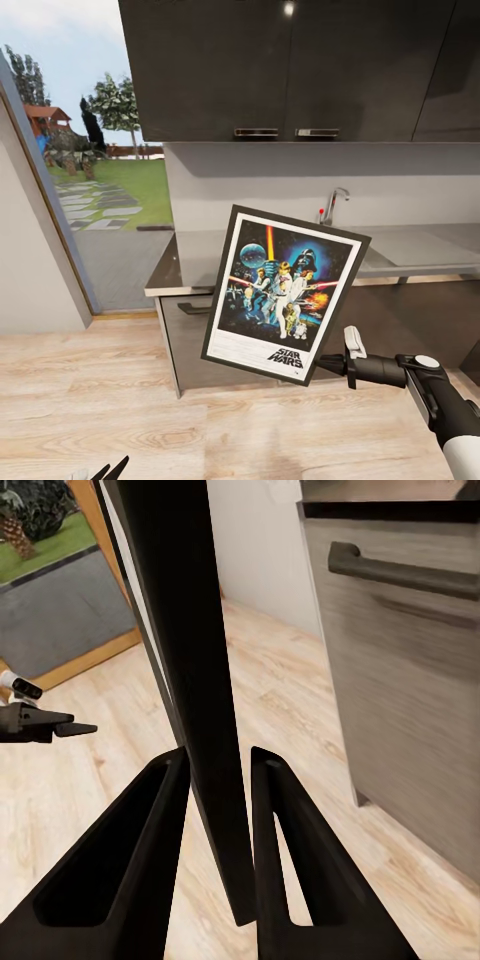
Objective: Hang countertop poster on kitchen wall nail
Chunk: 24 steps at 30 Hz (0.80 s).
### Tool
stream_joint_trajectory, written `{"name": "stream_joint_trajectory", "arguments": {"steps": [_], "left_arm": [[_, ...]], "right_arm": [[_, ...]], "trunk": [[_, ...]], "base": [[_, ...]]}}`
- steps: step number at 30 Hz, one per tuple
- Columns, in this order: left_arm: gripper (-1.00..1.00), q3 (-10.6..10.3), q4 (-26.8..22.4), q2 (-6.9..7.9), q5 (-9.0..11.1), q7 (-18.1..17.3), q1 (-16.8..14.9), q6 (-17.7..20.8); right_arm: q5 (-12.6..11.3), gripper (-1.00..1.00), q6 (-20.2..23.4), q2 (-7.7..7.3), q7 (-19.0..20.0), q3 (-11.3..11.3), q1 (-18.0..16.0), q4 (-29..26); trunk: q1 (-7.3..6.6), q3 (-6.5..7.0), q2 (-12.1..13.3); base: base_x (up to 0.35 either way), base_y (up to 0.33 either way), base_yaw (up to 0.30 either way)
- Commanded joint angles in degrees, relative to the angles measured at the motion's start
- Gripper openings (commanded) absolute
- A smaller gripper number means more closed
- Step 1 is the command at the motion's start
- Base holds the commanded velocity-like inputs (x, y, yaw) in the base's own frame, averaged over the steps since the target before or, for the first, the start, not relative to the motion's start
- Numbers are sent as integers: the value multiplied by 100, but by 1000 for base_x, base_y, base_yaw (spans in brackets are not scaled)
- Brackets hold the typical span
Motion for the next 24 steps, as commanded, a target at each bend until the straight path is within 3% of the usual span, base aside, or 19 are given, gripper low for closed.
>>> {"name": "stream_joint_trajectory", "arguments": {"steps": [1, 24], "left_arm": [[100, -50, 1, 1, 42, -9, -3, -31], [100, -50, 1, 0, 42, -9, -3, -30]], "right_arm": [[13, -100, 74, 2, 38, -12, -4, -3], [9, -100, 70, 2, 40, -19, -4, 9]], "trunk": [[-23, 12, 38], [-528, 425, 960]], "base": [[0, 0, 0], [0, 0, 0]]}}
